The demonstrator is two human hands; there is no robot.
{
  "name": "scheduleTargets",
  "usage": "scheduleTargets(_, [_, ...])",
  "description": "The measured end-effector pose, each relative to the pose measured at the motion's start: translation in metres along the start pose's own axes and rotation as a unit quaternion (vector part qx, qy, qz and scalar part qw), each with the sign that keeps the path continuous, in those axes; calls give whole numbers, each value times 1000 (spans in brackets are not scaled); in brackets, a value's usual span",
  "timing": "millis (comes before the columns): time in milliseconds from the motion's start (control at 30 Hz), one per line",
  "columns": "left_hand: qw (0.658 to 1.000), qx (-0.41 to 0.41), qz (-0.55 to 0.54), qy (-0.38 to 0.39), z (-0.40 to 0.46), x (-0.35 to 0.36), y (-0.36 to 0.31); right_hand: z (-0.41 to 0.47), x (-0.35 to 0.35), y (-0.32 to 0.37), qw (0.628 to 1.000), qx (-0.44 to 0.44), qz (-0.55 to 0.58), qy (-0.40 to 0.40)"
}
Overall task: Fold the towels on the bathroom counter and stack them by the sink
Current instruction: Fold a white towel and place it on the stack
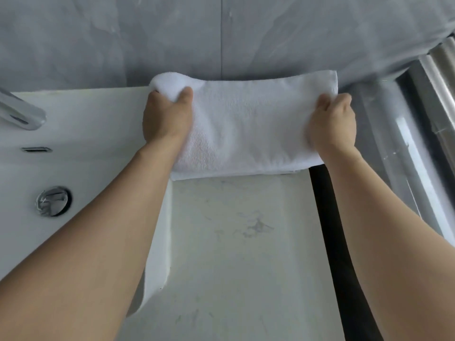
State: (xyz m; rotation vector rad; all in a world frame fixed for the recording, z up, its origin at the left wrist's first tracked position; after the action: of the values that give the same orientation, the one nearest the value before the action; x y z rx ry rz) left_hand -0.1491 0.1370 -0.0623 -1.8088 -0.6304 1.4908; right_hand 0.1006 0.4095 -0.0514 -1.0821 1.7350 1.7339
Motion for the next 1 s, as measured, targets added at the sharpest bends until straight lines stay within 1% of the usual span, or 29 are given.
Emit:
scheduleTargets(100, [996,3,88,-11,5,4,2,3,12,-7,999,11,-31,3])
scheduleTargets(233, [988,29,148,-36,6,6,-4,6,16,-9,998,4,-56,-16])
scheduleTargets(367, [982,41,170,-67,6,5,-6,8,14,-11,996,3,-74,-39])
scheduleTargets(467, [980,61,171,-76,4,6,-9,4,13,-10,993,-1,-97,-67])
scheduleTargets(600, [978,80,174,-83,-1,6,-12,-1,8,1,980,-17,-158,-120])
scheduleTargets(667, [974,93,187,-90,-5,7,-13,-10,5,14,977,-46,-154,-142])
scheduleTargets(700, [971,100,195,-99,-9,6,-14,-18,9,25,977,-84,-144,-130])
scheduleTargets(733, [967,106,203,-107,-14,5,-16,-28,19,38,975,-137,-141,-100])
scheduleTargets(800, [957,142,224,-119,-24,4,-23,-51,49,54,959,-233,-160,-16])
scheduleTargets(833, [948,172,239,-119,-29,5,-28,-58,62,54,952,-252,-172,22])
scheduleTargets(867, [939,207,252,-110,-33,7,-32,-60,71,51,949,-253,-181,46])
scheduleTargets(933, [916,278,283,-58,-39,19,-35,-57,74,44,950,-243,-186,56])
scheduleTargets(1000, [893,314,323,14,-40,33,-29,-52,70,41,949,-244,-191,50])
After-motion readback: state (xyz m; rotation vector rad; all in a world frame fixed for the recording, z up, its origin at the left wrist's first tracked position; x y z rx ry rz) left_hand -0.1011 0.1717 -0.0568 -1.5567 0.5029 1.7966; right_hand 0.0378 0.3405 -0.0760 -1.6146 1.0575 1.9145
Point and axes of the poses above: each hand's wrist, its own z-axis towards the middle knuckle, its own x-axis out of the palm, y = z × x, the point moved 9 cm from there along z, towards the middle knuckle, and after that the axes turned 6 degrees about x, right-handed, at the moved point
